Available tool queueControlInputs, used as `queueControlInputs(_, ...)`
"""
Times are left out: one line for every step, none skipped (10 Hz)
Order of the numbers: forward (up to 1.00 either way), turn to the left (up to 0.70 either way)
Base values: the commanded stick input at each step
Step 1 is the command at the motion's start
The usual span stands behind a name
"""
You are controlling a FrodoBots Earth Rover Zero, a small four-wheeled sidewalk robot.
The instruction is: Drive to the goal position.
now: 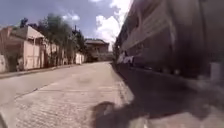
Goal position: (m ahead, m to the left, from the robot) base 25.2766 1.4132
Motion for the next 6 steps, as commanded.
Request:
queueControlInputs(0.85, 0.0)
queueControlInputs(0.85, 0.0)
queueControlInputs(0.85, 0.0)
queueControlInputs(0.85, 0.0)
queueControlInputs(0.85, 0.01)
queueControlInputs(0.85, 0.02)
